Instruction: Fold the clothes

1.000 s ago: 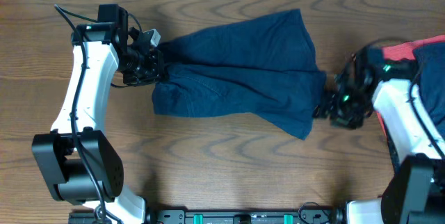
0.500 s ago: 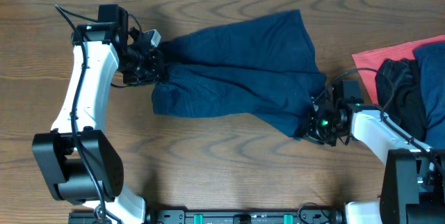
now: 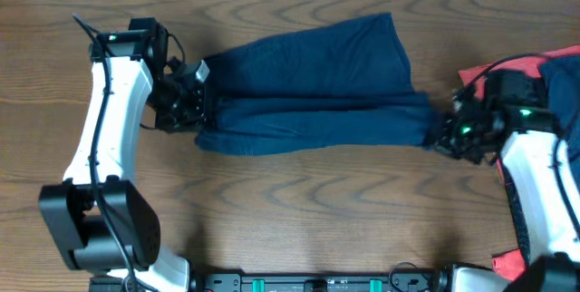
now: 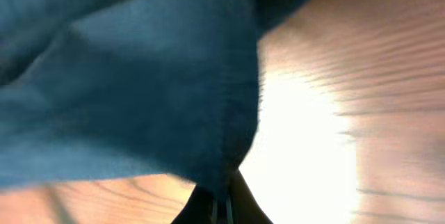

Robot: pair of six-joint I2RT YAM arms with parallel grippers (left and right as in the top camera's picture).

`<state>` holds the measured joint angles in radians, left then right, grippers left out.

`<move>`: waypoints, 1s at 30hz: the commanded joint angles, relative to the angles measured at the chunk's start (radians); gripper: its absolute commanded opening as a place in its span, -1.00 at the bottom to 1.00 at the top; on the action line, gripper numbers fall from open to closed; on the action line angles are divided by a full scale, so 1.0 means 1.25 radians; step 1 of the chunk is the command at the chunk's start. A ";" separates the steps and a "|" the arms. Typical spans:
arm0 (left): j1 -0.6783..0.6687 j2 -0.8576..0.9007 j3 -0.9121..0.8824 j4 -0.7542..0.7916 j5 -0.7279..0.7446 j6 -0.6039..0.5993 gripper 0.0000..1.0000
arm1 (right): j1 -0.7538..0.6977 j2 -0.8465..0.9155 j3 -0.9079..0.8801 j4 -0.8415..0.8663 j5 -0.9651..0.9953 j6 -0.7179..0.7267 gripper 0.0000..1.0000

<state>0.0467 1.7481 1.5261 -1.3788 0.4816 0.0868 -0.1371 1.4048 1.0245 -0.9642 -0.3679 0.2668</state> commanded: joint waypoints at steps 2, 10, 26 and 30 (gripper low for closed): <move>0.002 -0.025 0.006 -0.095 -0.018 0.013 -0.87 | -0.032 -0.019 0.051 -0.053 0.114 -0.032 -0.97; 0.002 -0.025 -0.009 -0.184 -0.018 0.036 -0.78 | -0.038 -0.020 0.064 -0.146 0.274 -0.029 -0.98; -0.003 -0.025 -0.040 -0.121 -0.017 0.041 -0.34 | -0.038 -0.020 0.063 -0.112 0.261 -0.009 0.08; -0.038 -0.025 -0.097 0.016 0.024 0.041 -0.34 | -0.032 -0.018 0.042 0.009 0.085 -0.035 -0.26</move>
<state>0.0341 1.7264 1.4590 -1.4292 0.4686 0.1314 -0.1761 1.3838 1.0843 -0.9958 -0.1024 0.2317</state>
